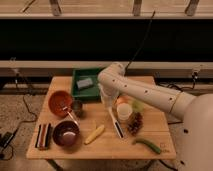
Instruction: Wipe table surface with brush
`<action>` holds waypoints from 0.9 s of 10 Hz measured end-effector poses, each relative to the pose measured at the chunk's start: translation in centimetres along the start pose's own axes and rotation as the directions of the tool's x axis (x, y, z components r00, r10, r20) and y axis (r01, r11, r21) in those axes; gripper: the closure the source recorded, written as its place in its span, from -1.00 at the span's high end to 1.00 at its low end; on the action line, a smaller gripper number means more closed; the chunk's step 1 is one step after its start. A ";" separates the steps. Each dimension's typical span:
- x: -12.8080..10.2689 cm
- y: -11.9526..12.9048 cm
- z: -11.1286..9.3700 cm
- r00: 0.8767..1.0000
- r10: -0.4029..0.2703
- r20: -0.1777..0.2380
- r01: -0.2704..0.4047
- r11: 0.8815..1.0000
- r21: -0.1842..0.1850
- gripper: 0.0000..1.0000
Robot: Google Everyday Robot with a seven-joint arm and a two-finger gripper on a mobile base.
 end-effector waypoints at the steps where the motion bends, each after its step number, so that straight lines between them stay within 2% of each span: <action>1: 0.2 -0.6 0.0 1.000 -0.001 -0.006 0.001 1.000 0.003 -1.00; 4: 0.3 -5.3 -0.6 0.999 -0.026 -0.018 0.027 0.999 0.045 -1.00; 9: -3.7 -10.8 -0.2 0.996 -0.083 0.025 0.080 0.990 0.119 -1.00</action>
